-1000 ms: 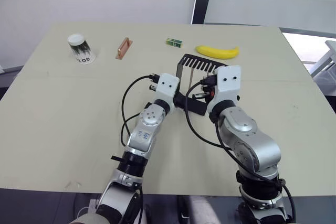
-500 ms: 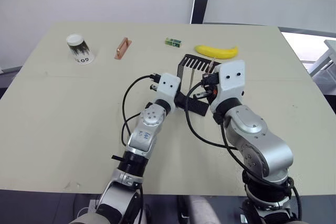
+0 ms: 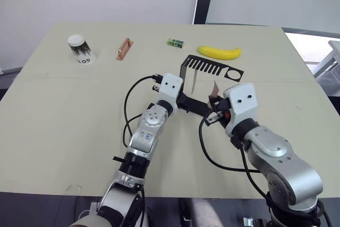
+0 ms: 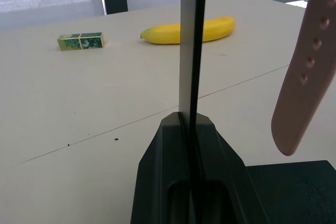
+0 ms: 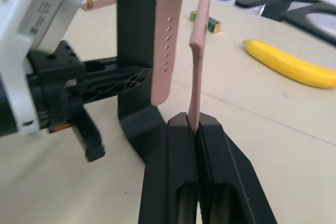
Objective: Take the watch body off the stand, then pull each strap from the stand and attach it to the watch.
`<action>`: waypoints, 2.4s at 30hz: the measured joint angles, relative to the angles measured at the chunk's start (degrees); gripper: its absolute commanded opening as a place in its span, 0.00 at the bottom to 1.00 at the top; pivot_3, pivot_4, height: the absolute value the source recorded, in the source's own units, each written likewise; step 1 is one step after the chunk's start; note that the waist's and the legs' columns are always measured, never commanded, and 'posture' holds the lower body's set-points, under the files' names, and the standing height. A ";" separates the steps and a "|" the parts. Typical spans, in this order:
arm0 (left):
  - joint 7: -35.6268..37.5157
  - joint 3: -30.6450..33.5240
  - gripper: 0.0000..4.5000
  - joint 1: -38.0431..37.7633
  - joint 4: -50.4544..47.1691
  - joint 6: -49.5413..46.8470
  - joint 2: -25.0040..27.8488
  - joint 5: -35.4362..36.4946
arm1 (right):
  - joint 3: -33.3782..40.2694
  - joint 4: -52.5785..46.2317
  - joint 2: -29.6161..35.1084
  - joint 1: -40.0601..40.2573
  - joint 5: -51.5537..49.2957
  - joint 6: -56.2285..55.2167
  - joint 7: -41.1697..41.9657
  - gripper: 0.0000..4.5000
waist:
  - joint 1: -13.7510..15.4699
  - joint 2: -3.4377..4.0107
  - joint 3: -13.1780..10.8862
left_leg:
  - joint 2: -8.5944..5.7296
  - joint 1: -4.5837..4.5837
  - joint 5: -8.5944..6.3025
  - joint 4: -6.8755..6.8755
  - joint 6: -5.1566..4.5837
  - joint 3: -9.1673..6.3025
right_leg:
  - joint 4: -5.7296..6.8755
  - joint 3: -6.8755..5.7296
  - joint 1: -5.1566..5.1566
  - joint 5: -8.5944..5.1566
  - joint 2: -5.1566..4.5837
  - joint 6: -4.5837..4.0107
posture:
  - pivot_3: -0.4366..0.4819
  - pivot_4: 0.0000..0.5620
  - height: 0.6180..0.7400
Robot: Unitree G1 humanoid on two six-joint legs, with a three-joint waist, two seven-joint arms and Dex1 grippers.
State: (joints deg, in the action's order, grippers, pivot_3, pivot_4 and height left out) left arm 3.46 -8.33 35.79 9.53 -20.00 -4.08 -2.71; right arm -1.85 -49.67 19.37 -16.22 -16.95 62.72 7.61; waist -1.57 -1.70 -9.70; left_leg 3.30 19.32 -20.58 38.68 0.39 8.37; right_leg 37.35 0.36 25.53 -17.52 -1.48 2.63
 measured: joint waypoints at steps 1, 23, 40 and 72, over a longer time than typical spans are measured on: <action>0.02 0.01 0.00 0.00 0.00 0.00 0.00 0.00 | 0.85 -0.09 0.22 0.73 -1.34 0.04 1.37 0.01 | 0.00 0.00 0.00 | 0.00 0.00 0.00 0.00 0.00 0.00 | 0.00 0.00 0.00 0.00 0.00 0.00 | 0.48 0.27 1.00; 33.87 12.34 0.99 -7.59 -19.42 -18.34 25.17 28.21 | 13.12 9.08 15.64 0.02 -25.74 -3.18 27.80 0.00 | -0.14 -0.01 -0.02 | 0.01 -0.08 0.03 -0.13 0.04 -0.02 | 0.00 -0.01 -0.01 -0.02 -0.01 -0.04 | 0.48 0.27 1.00; 50.55 12.11 0.70 -1.27 -17.71 -37.06 27.73 53.30 | 6.46 24.41 13.86 -11.88 -43.26 2.69 32.76 0.00 | -0.45 0.00 -0.05 | 0.05 0.03 -0.03 0.02 0.04 -0.11 | -0.01 -0.06 0.01 -0.02 -0.01 -0.04 | 0.48 0.27 1.00; 49.12 9.44 0.64 -0.07 -15.79 -37.09 23.90 54.91 | 6.05 25.49 13.79 -12.85 -46.47 3.62 32.10 0.00 | -0.18 0.00 -0.05 | 0.05 0.05 -0.03 0.02 0.04 -0.12 | -0.02 -0.05 0.01 -0.02 -0.02 -0.04 | 0.48 0.27 1.00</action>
State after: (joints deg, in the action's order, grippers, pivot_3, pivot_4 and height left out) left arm 52.57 1.11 35.72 -6.26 -57.10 19.82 52.20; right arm 4.20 -24.17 33.16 -29.08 -63.42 66.34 39.71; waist -1.76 -1.70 -9.75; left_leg 3.35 19.37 -20.61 38.70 0.42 8.26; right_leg 37.33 0.30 25.54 -17.55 -1.51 2.59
